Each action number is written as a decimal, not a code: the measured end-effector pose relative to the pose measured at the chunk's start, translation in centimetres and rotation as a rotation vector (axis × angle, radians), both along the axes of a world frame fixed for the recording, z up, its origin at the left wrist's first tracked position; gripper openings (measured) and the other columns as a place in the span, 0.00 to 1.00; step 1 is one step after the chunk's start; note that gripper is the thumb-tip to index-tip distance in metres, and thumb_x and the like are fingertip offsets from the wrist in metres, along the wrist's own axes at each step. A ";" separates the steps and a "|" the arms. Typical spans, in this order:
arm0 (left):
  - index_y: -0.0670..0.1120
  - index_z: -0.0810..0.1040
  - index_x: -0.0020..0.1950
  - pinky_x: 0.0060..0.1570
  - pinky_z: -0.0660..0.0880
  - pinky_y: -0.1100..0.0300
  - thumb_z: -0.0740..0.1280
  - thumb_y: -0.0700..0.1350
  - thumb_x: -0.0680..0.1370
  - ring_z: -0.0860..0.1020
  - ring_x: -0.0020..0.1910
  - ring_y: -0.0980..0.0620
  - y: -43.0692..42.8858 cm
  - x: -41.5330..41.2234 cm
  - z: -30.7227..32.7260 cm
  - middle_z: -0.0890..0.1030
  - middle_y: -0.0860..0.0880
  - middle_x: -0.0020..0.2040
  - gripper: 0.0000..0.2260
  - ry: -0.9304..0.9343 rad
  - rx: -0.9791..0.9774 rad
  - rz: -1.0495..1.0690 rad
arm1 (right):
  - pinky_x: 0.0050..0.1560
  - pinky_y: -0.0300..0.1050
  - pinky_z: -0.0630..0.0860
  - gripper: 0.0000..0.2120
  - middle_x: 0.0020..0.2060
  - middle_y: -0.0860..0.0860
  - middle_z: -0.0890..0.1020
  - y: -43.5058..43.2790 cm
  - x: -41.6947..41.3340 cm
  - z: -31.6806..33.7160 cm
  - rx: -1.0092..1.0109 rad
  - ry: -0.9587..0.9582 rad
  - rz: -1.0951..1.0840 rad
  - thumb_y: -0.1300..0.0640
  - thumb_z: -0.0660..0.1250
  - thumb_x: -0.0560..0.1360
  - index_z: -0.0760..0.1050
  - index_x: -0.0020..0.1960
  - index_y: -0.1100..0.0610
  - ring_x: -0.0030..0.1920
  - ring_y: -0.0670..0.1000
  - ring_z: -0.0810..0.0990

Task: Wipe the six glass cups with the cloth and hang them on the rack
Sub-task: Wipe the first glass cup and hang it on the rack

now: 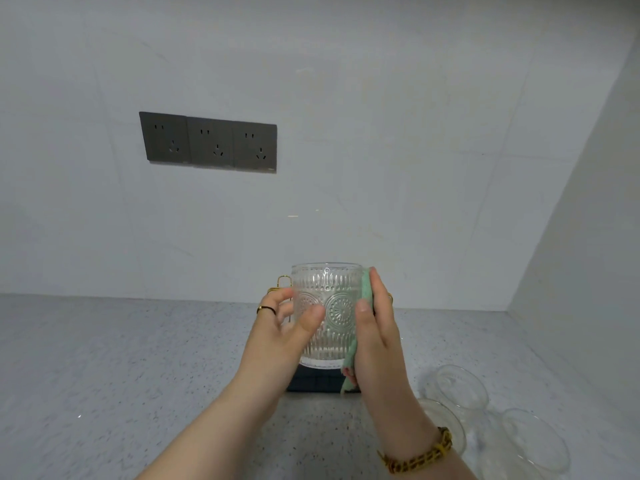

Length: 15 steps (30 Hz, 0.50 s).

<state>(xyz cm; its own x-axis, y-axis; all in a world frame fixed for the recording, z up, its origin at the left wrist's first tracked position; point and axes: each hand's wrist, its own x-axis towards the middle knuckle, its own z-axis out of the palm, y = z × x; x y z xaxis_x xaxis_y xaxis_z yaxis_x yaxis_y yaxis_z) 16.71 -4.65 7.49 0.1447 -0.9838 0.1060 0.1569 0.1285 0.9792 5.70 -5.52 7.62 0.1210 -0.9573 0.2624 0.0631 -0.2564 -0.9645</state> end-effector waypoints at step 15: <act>0.50 0.76 0.57 0.48 0.76 0.58 0.68 0.54 0.68 0.81 0.51 0.51 0.4 0.3 -1.3 0.83 0.49 0.53 0.19 0.180 0.035 -0.159 | 0.40 0.38 0.80 0.13 0.48 0.43 0.81 0.0 0.2 -0.9 0.098 -0.305 0.107 0.58 0.54 0.78 0.73 0.53 0.43 0.44 0.42 0.83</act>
